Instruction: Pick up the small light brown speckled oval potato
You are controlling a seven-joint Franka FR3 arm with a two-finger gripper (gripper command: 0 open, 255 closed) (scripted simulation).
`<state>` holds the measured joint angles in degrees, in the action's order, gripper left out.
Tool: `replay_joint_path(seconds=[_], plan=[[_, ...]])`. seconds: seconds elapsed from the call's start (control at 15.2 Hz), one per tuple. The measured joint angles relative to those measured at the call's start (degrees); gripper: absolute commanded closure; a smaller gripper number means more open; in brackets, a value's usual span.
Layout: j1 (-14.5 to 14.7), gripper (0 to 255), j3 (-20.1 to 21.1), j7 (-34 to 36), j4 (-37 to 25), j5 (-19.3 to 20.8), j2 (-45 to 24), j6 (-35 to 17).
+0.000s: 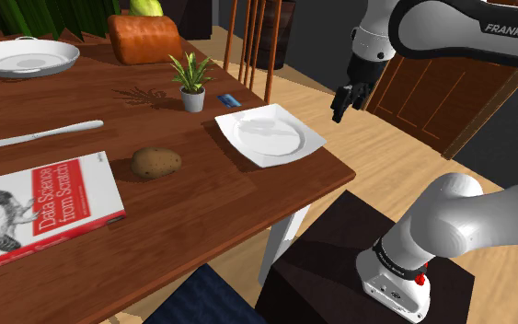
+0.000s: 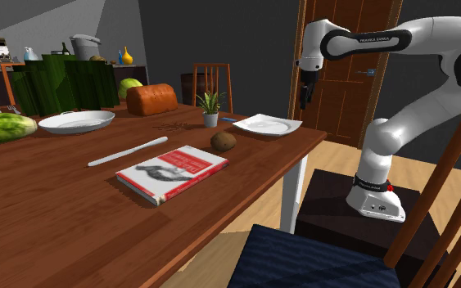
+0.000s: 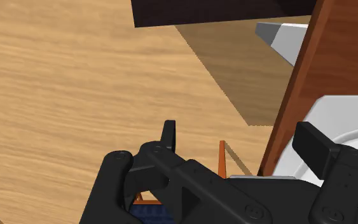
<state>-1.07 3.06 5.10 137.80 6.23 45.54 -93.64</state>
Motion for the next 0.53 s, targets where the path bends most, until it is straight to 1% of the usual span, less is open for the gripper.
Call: replay_joint_path(seconds=[0.13, 0.2, 0.53], plan=[[0.3, 0, 0.1, -0.2, -0.3, -0.3, -0.7, -0.4], [0.8, 0, 0.3, -0.5, -0.4, -0.6, -1.8, -1.5], [3.9, 0, 1.9, -2.3, -4.7, -3.2, -9.5, -5.7]])
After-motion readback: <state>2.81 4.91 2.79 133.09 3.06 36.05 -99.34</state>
